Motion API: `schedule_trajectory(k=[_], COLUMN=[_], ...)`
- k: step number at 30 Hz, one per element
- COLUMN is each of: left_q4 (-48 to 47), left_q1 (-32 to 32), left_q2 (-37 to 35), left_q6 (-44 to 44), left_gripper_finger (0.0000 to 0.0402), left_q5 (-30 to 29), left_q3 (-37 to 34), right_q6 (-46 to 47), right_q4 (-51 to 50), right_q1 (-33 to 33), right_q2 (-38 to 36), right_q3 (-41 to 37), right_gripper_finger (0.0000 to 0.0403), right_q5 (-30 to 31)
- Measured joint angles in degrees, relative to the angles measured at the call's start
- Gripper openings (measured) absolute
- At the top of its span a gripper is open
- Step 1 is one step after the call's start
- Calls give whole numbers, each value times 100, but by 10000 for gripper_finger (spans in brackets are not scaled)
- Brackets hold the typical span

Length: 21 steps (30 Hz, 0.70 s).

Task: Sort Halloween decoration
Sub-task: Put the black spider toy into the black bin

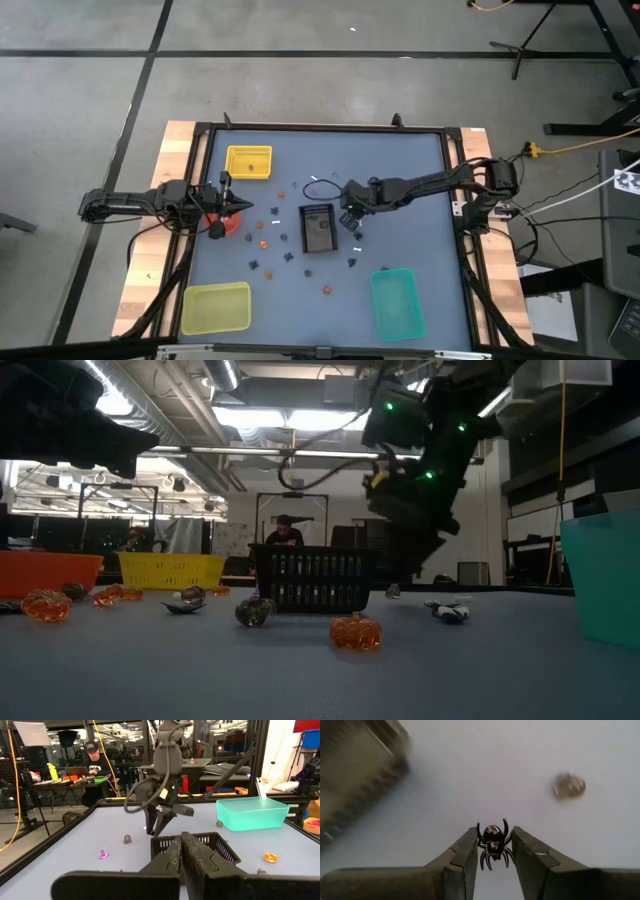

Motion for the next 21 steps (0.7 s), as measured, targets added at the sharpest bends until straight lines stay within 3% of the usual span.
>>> schedule_trajectory(k=[10, 21], left_q4=[0, 0], left_q1=[-2, -1], left_q2=[0, 1], left_q6=[2, 1], left_gripper_finger=[0, 0], left_q5=[-2, -2], left_q3=[0, 0], right_q6=[-495, -1406], right_q4=[58, 847], right_q1=[11, 367], right_q2=[-9, -11], right_q3=[684, 758], right_gripper_finger=[111, 111], right_q5=[-521, -1057])
